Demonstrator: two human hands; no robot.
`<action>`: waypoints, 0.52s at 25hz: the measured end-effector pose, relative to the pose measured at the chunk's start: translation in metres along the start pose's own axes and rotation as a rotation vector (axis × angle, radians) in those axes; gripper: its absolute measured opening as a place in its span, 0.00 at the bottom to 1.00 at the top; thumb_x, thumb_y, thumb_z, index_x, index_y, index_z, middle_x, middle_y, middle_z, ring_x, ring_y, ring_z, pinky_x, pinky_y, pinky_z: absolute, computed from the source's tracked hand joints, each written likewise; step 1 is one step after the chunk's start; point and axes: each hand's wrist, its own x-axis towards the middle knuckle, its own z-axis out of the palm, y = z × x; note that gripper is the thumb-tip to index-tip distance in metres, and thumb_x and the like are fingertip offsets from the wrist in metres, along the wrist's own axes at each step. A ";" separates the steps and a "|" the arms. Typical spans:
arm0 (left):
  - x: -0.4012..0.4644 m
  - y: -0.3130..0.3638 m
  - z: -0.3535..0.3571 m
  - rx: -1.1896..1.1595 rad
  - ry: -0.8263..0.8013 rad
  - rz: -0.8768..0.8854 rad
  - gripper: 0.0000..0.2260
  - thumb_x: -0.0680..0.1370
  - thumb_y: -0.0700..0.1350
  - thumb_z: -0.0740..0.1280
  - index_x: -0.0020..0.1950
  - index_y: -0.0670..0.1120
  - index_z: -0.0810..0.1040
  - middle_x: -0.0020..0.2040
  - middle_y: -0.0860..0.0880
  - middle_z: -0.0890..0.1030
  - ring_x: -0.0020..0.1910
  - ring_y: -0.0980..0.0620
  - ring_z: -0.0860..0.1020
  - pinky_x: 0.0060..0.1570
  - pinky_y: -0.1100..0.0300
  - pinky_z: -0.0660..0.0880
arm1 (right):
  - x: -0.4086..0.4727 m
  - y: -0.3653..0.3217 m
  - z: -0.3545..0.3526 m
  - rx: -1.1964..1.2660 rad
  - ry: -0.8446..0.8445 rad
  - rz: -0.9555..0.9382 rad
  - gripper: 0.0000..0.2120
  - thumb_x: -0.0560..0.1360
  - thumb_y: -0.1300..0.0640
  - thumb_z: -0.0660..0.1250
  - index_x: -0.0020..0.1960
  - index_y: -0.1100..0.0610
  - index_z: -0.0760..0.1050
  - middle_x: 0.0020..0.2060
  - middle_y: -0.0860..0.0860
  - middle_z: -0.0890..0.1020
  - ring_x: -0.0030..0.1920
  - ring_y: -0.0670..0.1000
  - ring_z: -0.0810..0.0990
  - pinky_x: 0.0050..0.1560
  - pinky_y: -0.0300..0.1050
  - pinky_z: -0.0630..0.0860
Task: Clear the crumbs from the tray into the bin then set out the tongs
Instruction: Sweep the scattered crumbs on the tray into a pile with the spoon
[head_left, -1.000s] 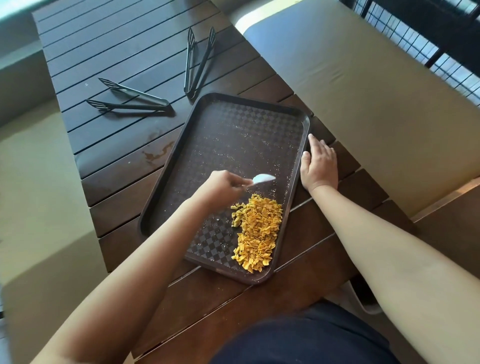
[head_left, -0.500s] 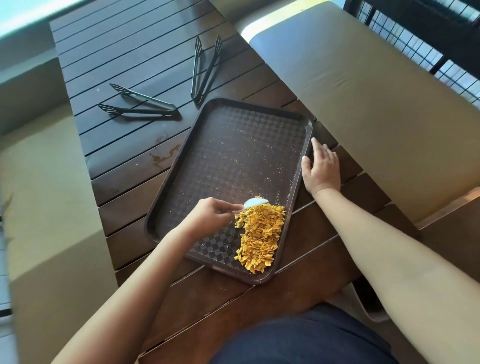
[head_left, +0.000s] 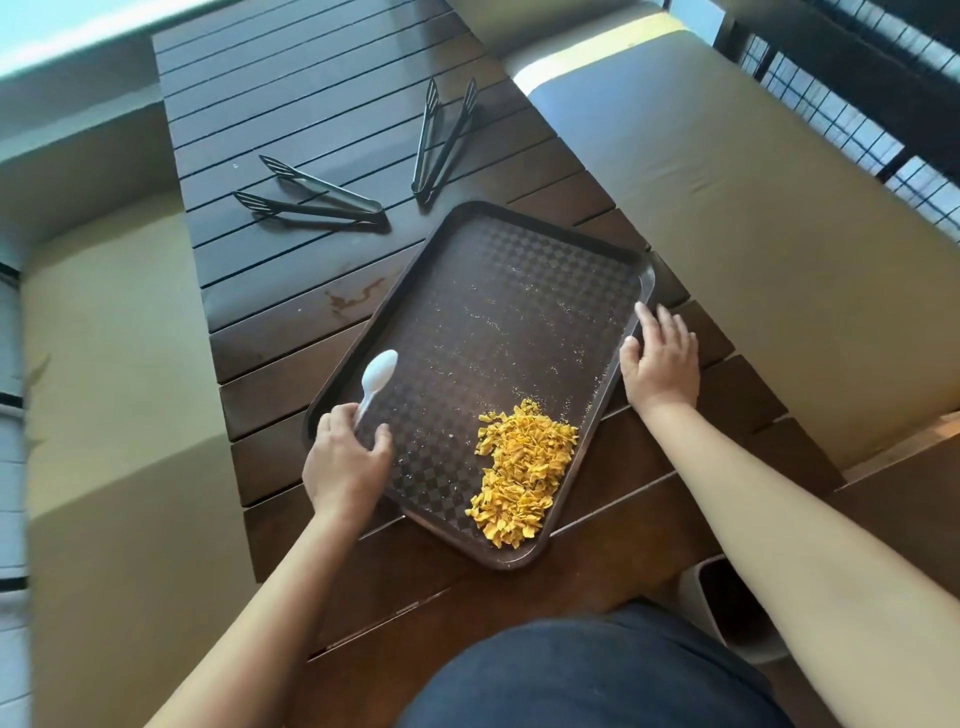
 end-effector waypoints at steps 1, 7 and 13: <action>-0.005 -0.001 0.000 0.007 0.001 -0.027 0.17 0.76 0.48 0.66 0.62 0.42 0.72 0.56 0.43 0.75 0.53 0.42 0.77 0.46 0.54 0.70 | -0.005 0.001 -0.002 -0.016 0.013 0.012 0.29 0.74 0.47 0.47 0.72 0.55 0.64 0.71 0.59 0.65 0.72 0.61 0.60 0.71 0.58 0.53; -0.019 -0.011 0.006 -0.125 -0.041 -0.152 0.23 0.77 0.46 0.64 0.70 0.42 0.63 0.63 0.38 0.67 0.57 0.37 0.74 0.56 0.48 0.71 | -0.029 0.002 -0.013 -0.083 0.089 0.038 0.27 0.69 0.48 0.49 0.59 0.61 0.73 0.66 0.64 0.69 0.68 0.65 0.64 0.65 0.65 0.60; -0.028 -0.013 0.014 -0.343 -0.011 -0.252 0.25 0.77 0.42 0.63 0.72 0.43 0.59 0.67 0.38 0.62 0.61 0.38 0.71 0.64 0.49 0.66 | -0.045 0.003 -0.018 -0.207 0.092 0.058 0.28 0.66 0.50 0.47 0.54 0.68 0.71 0.64 0.65 0.68 0.69 0.66 0.61 0.67 0.66 0.56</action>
